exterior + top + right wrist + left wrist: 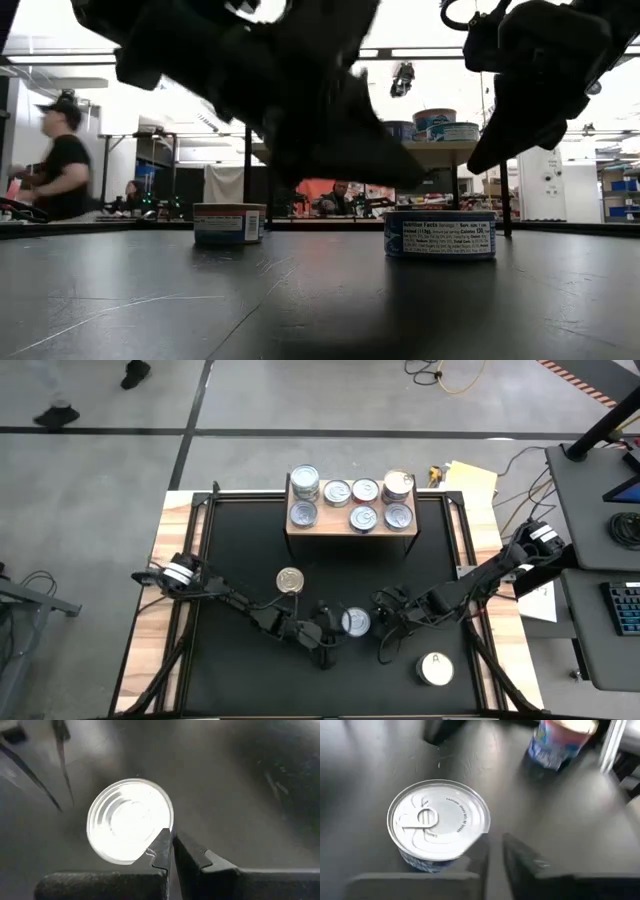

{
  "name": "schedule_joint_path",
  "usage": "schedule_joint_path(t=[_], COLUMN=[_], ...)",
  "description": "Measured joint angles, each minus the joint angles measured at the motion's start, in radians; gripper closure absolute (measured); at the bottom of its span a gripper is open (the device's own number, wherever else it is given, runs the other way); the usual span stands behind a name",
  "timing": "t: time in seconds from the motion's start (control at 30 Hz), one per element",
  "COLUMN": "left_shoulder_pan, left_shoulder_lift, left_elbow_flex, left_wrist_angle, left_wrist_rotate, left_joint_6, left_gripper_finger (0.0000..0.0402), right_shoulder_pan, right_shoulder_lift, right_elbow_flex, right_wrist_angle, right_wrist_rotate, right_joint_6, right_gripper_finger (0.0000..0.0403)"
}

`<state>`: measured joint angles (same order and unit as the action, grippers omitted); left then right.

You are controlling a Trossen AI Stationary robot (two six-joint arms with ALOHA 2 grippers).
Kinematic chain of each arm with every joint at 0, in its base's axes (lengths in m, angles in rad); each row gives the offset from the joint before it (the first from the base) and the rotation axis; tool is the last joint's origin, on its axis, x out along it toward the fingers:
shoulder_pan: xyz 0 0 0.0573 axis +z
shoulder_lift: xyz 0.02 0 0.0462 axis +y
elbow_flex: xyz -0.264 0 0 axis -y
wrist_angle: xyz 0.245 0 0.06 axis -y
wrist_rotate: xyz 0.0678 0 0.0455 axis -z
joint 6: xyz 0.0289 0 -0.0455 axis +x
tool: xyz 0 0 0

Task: Stack canned seafood by type on shelf
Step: Stack the blue tuna can on top of the blue tuna can on the shelf

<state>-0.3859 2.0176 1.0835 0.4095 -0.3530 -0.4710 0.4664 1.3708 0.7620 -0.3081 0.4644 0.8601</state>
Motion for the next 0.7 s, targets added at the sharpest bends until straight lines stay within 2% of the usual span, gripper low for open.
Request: schedule_joint_path(t=[0.07,0.2,0.5,0.7], left_shoulder_pan=[0.002,0.011,0.026,0.024], left_shoulder_lift=[0.027,0.059,0.064,0.062], left_elbow_flex=[0.018,0.044,0.018,0.002], left_wrist_angle=[-0.002,-0.008,-0.013,-0.006], left_wrist_rotate=[-0.026,-0.057,-0.065,-0.065], left_joint_6=[0.086,0.172,0.172,0.147], left_gripper_finger=[0.0389,0.0395,0.0401,0.0401], right_shoulder_pan=[0.000,0.000,0.000,-0.002], right_shoulder_lift=[0.000,0.002,0.005,0.004], right_elbow_flex=[0.000,0.000,0.000,0.000], right_wrist_angle=[-0.001,0.002,0.001,0.001], right_wrist_rotate=[0.012,0.011,0.010,-0.029], right_joint_6=[0.001,0.013,0.044,0.157], right_gripper_finger=[0.0390,0.0390,0.0390,0.0390])
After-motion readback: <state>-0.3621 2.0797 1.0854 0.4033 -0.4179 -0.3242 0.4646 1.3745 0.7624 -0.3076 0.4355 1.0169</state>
